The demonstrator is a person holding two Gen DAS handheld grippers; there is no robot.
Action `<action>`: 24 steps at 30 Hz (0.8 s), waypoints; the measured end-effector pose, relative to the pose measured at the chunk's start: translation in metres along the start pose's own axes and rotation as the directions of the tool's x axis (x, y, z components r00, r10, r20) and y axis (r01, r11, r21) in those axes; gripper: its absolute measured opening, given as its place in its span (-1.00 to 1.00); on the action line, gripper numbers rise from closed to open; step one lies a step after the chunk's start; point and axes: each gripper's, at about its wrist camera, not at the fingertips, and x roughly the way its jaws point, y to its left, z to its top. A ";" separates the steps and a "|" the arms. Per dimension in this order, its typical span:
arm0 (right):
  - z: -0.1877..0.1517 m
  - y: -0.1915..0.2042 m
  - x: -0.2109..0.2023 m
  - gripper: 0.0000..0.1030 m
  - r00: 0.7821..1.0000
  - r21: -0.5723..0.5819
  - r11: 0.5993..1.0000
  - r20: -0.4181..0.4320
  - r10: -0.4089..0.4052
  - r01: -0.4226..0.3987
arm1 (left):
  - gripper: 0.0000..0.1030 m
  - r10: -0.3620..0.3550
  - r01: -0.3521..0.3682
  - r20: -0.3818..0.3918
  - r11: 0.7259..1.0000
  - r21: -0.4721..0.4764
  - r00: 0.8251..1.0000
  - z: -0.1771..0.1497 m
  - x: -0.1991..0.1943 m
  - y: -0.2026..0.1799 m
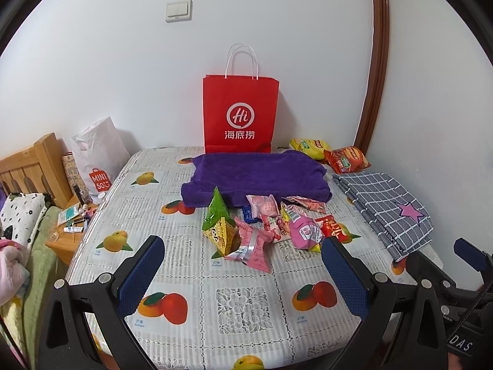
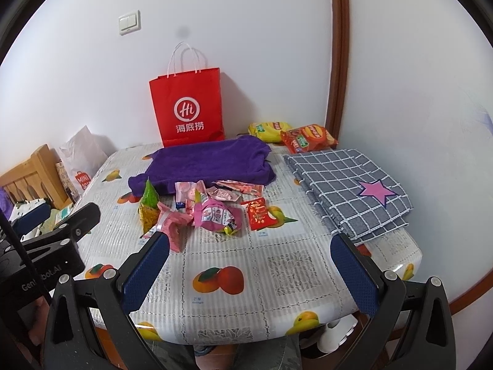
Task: Organize snacks
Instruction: 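Grasp the yellow triangular pack with the left tool while the right tool grasps the pink bag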
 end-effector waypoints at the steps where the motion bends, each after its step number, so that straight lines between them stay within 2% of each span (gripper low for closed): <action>1: 0.000 0.001 0.004 0.99 1.000 -0.004 1.000 -0.004 -0.001 0.001 | 0.98 0.000 0.000 -0.003 1.000 0.002 1.000 0.000 0.003 0.000; 8: -0.004 -0.004 0.043 0.99 0.997 0.003 0.999 -0.063 -0.036 0.036 | 0.98 0.024 -0.025 -0.058 0.999 -0.019 0.998 -0.004 0.039 0.016; 12: -0.004 -0.013 0.068 0.97 0.995 0.026 0.999 -0.092 -0.025 0.028 | 0.98 0.043 -0.047 -0.088 0.998 -0.043 0.995 -0.006 0.061 0.033; 18: -0.003 -0.010 0.109 0.96 0.990 0.034 0.998 -0.127 0.060 -0.056 | 0.98 0.069 -0.080 -0.149 0.994 -0.069 0.986 -0.015 0.097 0.054; 24: 0.004 0.015 0.155 0.96 0.974 0.016 0.990 -0.180 0.139 -0.138 | 0.97 0.069 -0.088 -0.202 0.992 -0.086 0.977 -0.021 0.128 0.070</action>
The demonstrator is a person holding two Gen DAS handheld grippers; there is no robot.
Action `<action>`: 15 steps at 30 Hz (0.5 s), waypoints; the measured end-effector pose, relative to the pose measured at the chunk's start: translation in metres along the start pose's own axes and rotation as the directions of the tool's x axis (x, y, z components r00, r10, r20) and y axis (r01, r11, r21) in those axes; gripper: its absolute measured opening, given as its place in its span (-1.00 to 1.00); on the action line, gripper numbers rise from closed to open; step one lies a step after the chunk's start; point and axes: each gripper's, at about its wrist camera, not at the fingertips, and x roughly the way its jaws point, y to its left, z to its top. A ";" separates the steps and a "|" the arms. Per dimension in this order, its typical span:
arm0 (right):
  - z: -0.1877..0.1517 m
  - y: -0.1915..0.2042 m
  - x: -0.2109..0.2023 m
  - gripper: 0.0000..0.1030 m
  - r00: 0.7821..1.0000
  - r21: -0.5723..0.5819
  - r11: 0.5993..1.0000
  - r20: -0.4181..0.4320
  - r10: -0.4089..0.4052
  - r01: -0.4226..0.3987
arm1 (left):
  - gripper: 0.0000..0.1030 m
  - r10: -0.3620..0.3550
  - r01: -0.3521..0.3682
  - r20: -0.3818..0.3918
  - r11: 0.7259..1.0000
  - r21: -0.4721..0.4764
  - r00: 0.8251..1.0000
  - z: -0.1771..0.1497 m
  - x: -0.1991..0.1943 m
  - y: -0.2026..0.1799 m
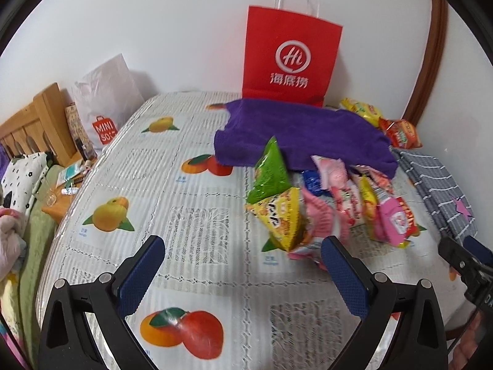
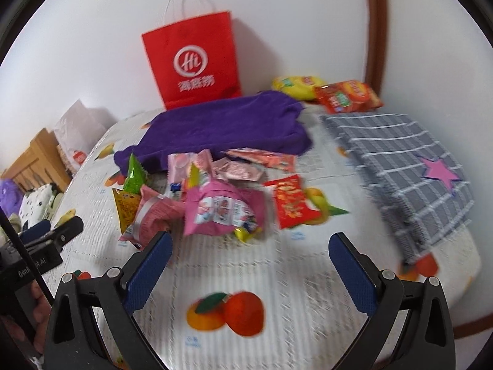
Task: Organize snacks
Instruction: 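Grasp the yellow triangular pack with the left tool while the right tool grasps the pink bag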
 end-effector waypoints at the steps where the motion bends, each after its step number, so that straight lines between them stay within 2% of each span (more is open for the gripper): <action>1: 0.004 0.004 0.008 0.96 1.000 -0.006 1.000 -0.013 0.009 -0.009 | 0.97 -0.004 0.004 -0.005 1.000 0.005 1.000 0.001 0.004 0.001; 7: 0.024 0.009 0.057 0.96 0.997 0.008 1.000 -0.076 0.004 -0.004 | 0.97 -0.006 0.006 -0.013 1.000 0.005 1.000 0.007 0.018 0.012; 11: 0.023 0.008 0.084 0.96 0.990 0.015 1.000 -0.141 0.018 -0.016 | 0.97 -0.024 0.024 -0.022 1.000 -0.003 0.999 0.010 0.027 0.017; 15: 0.017 0.012 0.100 0.79 0.985 -0.001 1.000 -0.172 0.014 -0.015 | 0.97 -0.076 0.076 -0.029 0.997 -0.007 0.997 0.013 0.033 0.018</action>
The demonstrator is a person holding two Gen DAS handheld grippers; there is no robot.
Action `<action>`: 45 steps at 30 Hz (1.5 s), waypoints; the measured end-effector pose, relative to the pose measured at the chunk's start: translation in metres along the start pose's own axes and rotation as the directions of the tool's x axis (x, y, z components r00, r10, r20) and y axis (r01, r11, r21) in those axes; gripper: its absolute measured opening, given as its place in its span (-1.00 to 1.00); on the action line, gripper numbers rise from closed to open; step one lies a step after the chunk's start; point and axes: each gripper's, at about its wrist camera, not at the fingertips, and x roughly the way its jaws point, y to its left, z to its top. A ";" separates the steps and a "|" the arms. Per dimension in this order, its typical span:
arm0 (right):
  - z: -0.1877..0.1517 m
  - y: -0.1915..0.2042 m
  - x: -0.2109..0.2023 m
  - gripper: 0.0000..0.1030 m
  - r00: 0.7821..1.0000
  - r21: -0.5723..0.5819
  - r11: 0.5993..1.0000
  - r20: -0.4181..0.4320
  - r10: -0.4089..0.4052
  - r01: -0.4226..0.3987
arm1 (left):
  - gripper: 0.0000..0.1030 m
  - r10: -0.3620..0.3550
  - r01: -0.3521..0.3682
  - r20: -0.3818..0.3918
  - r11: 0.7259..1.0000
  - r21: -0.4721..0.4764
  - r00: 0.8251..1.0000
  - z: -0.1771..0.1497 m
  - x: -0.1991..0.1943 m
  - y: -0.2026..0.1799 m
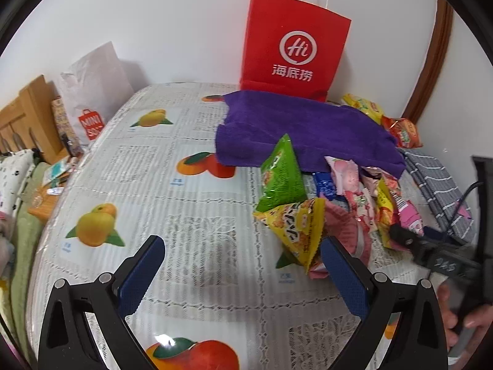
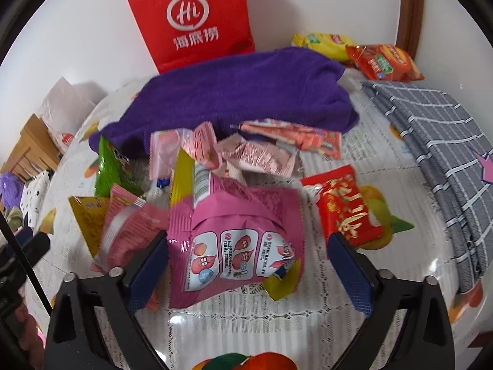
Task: Organize snacks
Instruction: 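Grasp the yellow triangular pack with the left tool while the right tool grasps the pink bag, then carry the yellow pack with the left tool while the right tool carries the pink bag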
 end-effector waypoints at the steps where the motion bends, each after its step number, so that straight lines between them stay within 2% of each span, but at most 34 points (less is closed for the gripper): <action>1: -0.001 0.000 0.002 0.78 1.000 -0.006 1.000 -0.003 0.002 -0.002 | 0.97 -0.018 0.018 0.000 1.000 -0.005 1.000 0.001 0.001 -0.001; 5: -0.002 0.002 0.010 0.46 1.000 -0.017 1.000 -0.014 -0.004 0.004 | 0.97 -0.060 0.060 -0.015 0.998 -0.002 0.998 0.003 0.012 -0.010; 14: -0.009 0.004 -0.004 0.33 0.998 -0.078 0.996 0.049 -0.045 0.049 | 0.94 -0.031 0.034 -0.081 0.999 0.030 0.996 0.002 0.045 -0.026; 18: -0.014 0.007 -0.011 0.31 0.997 -0.092 0.995 0.067 -0.036 0.042 | 0.86 -0.026 0.029 -0.110 0.999 0.029 0.994 0.003 0.058 -0.027; 20: -0.015 0.008 -0.012 0.30 0.997 -0.098 0.994 0.070 -0.030 0.037 | 0.74 -0.028 0.031 -0.118 0.999 0.025 0.993 0.004 0.062 -0.027; 26: -0.022 0.006 -0.019 0.29 0.996 -0.110 0.993 0.089 -0.024 0.034 | 0.65 -0.024 0.030 -0.131 0.999 0.038 0.991 0.006 0.072 -0.031; 30: -0.027 0.004 -0.022 0.28 0.996 -0.109 0.993 0.089 -0.027 0.036 | 0.38 -0.051 0.056 -0.148 0.998 0.030 0.988 0.006 0.079 -0.033; 32: -0.029 0.002 -0.024 0.28 0.996 -0.103 0.994 0.086 -0.029 0.038 | 0.04 -0.058 0.063 -0.156 0.998 0.028 0.986 0.006 0.081 -0.034; 34: -0.030 0.000 -0.026 0.28 0.996 -0.098 0.995 0.082 -0.027 0.035 | -0.17 -0.061 0.068 -0.164 0.997 0.036 0.985 0.005 0.080 -0.035; 38: -0.031 -0.004 -0.032 0.28 0.996 -0.079 0.997 0.084 -0.019 0.026 | -0.25 -0.046 0.055 -0.156 0.997 0.051 0.987 0.004 0.072 -0.034; 45: -0.034 -0.004 -0.046 0.24 0.996 -0.067 0.997 0.093 -0.018 0.024 | -0.27 -0.053 0.057 -0.159 0.998 0.021 0.986 0.002 0.051 -0.018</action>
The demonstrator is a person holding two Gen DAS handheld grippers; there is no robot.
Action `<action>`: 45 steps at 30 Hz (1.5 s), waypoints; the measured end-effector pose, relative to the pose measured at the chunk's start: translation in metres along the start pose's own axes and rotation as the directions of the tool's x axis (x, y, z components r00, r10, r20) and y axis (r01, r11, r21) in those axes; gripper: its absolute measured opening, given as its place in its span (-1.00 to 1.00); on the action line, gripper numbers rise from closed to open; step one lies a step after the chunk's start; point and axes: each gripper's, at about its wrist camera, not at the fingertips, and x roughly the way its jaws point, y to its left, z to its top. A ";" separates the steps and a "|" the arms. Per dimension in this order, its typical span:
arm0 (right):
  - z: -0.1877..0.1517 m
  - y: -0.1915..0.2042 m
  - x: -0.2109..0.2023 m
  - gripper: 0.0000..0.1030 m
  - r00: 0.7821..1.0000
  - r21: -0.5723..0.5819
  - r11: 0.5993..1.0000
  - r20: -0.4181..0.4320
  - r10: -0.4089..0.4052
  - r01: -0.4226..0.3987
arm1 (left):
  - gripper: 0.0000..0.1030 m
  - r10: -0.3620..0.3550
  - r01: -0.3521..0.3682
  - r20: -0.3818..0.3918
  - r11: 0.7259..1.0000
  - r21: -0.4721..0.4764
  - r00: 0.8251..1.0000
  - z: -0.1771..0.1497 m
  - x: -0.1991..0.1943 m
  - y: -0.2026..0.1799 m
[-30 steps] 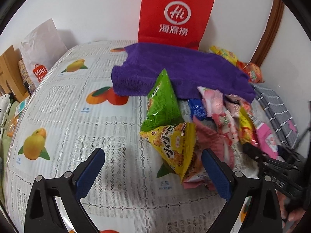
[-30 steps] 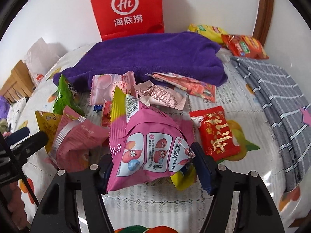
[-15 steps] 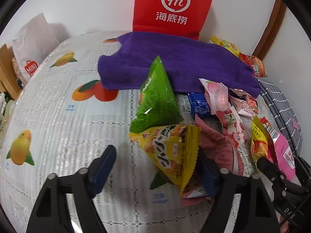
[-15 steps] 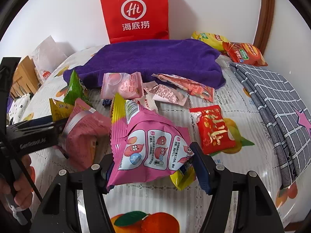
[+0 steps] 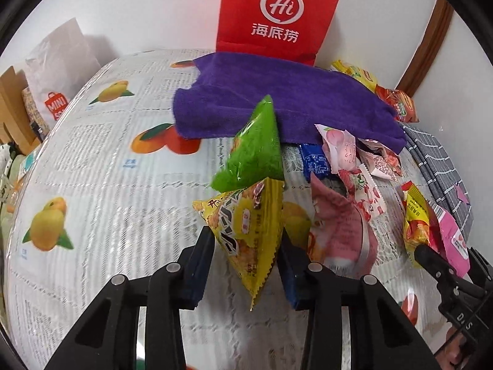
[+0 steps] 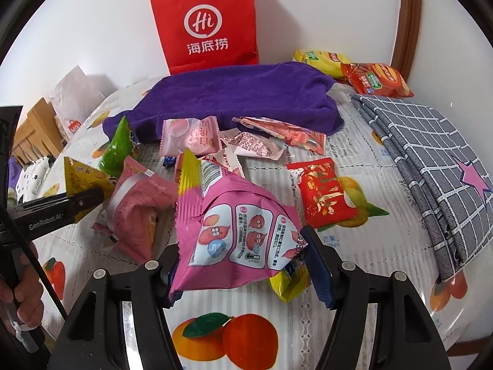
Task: Organize snacks
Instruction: 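Carry the yellow pack with the left tool while the right tool carries the pink bag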
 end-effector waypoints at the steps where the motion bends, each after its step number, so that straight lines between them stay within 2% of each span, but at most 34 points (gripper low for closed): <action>1: 0.000 0.001 -0.003 0.23 1.000 0.001 1.000 0.004 0.001 -0.001 | -0.28 -0.005 0.005 -0.001 1.000 -0.005 1.000 -0.001 -0.003 0.002; 10: -0.005 0.009 -0.016 0.15 1.000 0.011 1.000 0.016 0.016 -0.016 | -0.28 -0.028 0.028 0.036 1.000 -0.001 0.999 -0.011 -0.035 0.006; 22: 0.005 0.006 -0.043 0.12 0.997 0.057 0.997 0.059 0.044 -0.047 | -0.29 -0.052 0.054 0.074 0.998 -0.015 0.996 -0.003 -0.057 0.017; 38: 0.045 0.001 -0.056 0.11 0.993 0.043 0.998 0.107 0.043 -0.047 | -0.29 -0.073 0.073 0.113 0.997 -0.001 0.991 0.032 -0.068 0.008; 45: 0.083 0.002 -0.055 0.10 0.989 0.012 0.999 0.146 0.034 -0.037 | -0.29 -0.071 0.068 0.138 0.997 0.029 0.988 0.063 -0.071 -0.007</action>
